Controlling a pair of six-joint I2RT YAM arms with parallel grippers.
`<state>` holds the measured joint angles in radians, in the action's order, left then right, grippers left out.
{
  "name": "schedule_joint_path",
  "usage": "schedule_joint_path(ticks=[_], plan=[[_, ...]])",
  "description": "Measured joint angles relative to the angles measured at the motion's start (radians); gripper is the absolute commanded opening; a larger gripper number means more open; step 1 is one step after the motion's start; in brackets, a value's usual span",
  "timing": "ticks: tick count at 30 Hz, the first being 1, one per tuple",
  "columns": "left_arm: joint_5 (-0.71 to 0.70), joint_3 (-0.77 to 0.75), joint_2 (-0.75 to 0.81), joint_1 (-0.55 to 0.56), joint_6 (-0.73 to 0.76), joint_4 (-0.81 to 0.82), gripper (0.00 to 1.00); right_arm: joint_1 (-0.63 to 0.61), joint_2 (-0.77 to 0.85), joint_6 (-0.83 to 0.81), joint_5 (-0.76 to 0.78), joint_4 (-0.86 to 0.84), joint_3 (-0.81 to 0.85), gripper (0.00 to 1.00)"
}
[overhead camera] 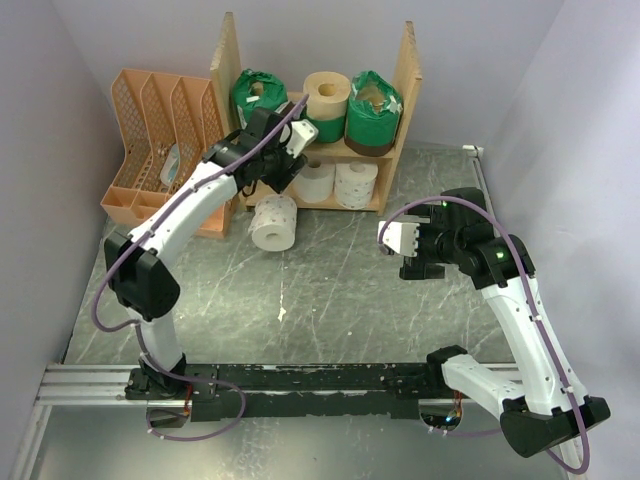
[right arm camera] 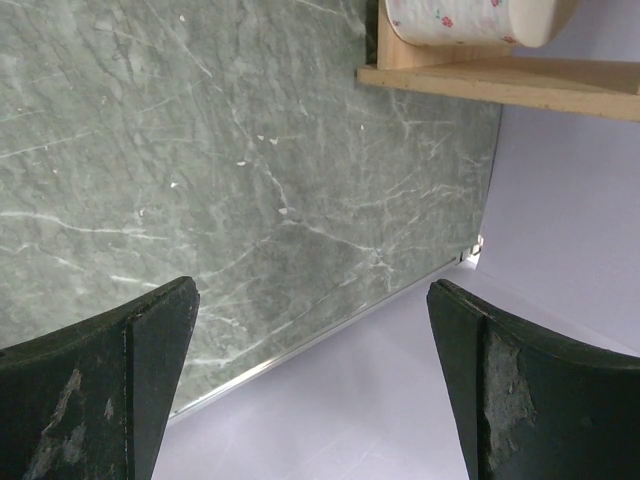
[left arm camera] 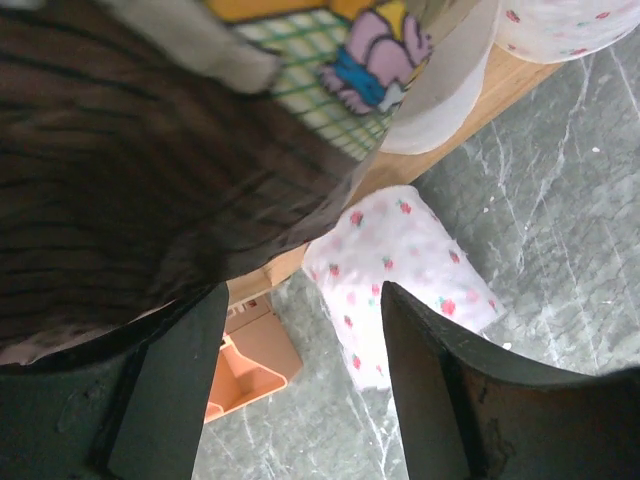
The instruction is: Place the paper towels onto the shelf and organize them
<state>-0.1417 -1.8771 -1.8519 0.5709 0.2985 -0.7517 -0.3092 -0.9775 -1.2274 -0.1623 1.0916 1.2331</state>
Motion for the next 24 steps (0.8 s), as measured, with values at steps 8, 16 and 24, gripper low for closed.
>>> schedule_joint_path(ticks=[8, 16, 24], plan=[[0.001, 0.101, 0.119, 0.01, -0.029, 0.035, 0.81, 0.001, 0.0, 0.0, -0.006, -0.002, 0.0, 1.0], [0.014, 0.279, 0.401, 0.126, -0.143, 0.04, 0.91, 0.001, 0.0, -0.003, -0.027, 0.025, 0.0, 1.0], [0.044, 0.425, 0.747, 0.172, -0.225, 0.076, 0.92, 0.002, -0.082, 0.047, -0.051, 0.111, 0.036, 1.0]])
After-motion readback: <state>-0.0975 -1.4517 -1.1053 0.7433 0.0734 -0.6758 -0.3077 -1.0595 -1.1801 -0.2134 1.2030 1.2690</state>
